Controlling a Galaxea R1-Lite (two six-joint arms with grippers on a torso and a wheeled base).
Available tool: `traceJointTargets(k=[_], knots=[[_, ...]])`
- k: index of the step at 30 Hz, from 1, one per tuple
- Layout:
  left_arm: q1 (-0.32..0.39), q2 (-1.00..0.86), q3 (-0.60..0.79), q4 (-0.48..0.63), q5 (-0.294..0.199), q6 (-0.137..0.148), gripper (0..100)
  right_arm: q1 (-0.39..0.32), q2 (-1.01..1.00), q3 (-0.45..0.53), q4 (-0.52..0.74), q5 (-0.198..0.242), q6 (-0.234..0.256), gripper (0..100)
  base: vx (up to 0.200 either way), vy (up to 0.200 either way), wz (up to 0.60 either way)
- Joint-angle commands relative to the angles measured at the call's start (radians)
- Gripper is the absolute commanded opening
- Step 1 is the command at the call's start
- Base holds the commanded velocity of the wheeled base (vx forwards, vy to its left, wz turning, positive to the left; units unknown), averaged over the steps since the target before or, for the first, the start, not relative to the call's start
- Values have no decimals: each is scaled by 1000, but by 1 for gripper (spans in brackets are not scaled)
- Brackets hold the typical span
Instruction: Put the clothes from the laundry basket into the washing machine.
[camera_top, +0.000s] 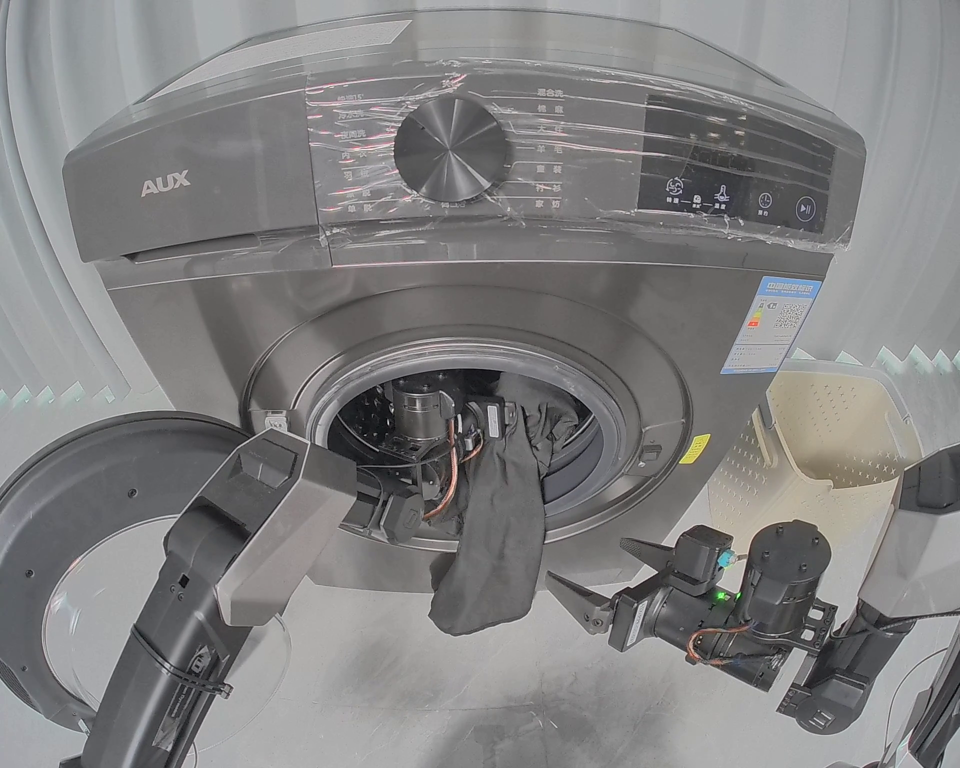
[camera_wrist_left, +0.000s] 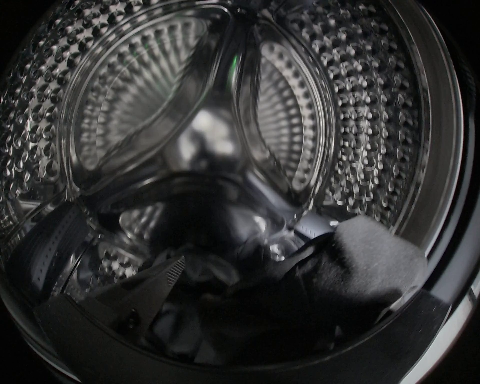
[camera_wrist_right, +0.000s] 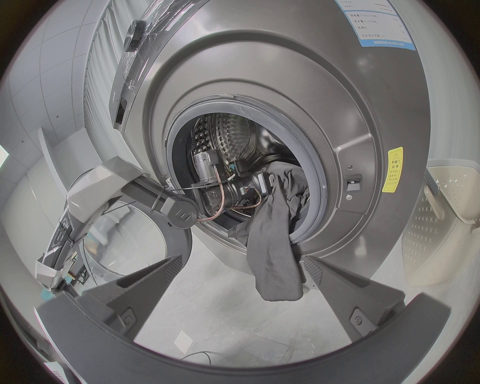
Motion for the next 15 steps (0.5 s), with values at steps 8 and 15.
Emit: traceJointTargets(k=[8, 15], knots=[[-66, -324, 555, 79, -149, 7, 100, 2, 3, 0, -1, 0, -1, 100, 0, 0, 0], [-78, -244, 539, 74, -154, 24, 100, 4, 5, 0, -1, -2, -1, 100, 0, 0, 0]])
